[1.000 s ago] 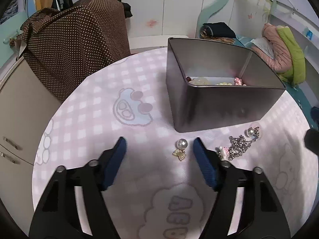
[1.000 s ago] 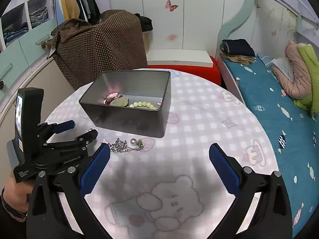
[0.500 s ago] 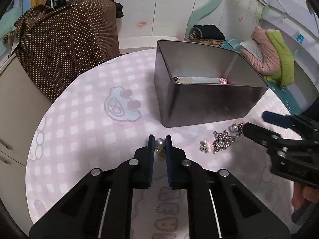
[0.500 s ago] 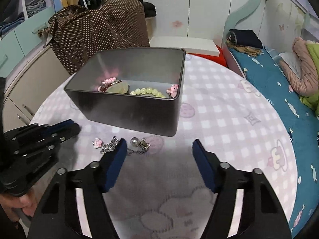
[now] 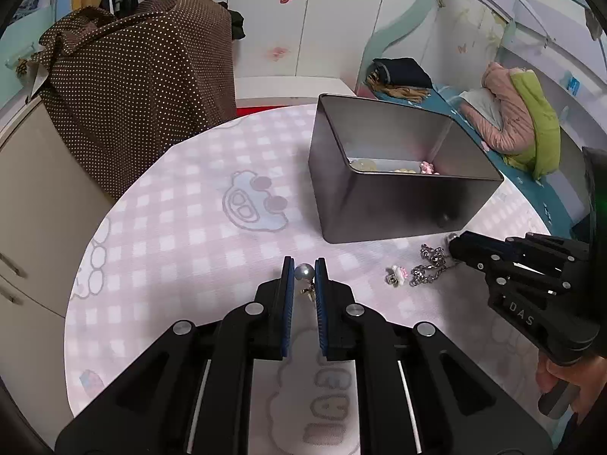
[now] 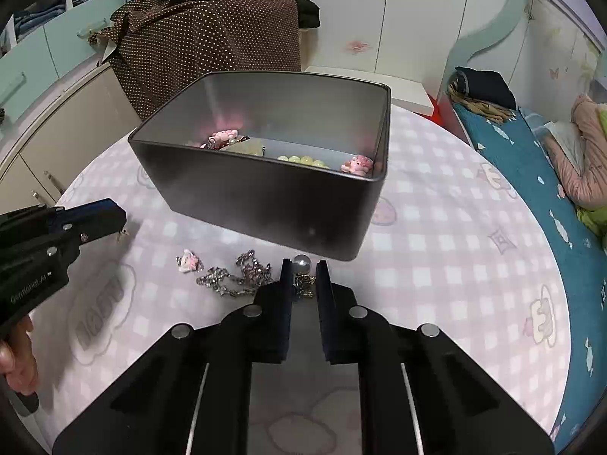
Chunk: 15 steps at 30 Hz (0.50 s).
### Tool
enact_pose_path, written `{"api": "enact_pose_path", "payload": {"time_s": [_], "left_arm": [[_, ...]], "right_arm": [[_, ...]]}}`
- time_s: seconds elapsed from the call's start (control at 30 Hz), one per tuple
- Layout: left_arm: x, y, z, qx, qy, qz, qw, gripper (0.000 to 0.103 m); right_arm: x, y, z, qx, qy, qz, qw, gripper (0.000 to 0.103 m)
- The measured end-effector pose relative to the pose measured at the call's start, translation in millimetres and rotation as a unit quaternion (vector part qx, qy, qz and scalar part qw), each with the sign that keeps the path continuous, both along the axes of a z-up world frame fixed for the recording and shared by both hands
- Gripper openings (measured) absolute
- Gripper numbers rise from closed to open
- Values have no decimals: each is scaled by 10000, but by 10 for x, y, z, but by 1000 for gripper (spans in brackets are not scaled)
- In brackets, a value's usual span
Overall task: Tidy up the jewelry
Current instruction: 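Grasp the pearl earring with the left tool while the right grasps another pearl earring, then carry both pearl earrings into the grey box and open both tools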
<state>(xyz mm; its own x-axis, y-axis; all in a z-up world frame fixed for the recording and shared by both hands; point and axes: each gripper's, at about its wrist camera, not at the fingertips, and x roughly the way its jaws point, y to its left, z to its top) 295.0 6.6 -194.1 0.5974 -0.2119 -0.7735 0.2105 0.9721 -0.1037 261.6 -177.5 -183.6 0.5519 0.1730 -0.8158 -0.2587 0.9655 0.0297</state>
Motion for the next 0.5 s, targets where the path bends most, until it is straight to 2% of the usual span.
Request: {"api": "enact_pose_path", "payload": {"time_s": [0.1,0.23,0.5], "left_arm": [[-18,13,20,-7,-20,4,10000,11],[-43,28,57,-25,-59,9,10000,11],[-63,12,98,-47,-103,-18,9999,11]], "right_arm": [[-31,-106,52,367,8,-27,9993,4],[-84,-245,140,715,34,-59,9974,4],[-86,-259,180,724,38,-33,9974,4]]}}
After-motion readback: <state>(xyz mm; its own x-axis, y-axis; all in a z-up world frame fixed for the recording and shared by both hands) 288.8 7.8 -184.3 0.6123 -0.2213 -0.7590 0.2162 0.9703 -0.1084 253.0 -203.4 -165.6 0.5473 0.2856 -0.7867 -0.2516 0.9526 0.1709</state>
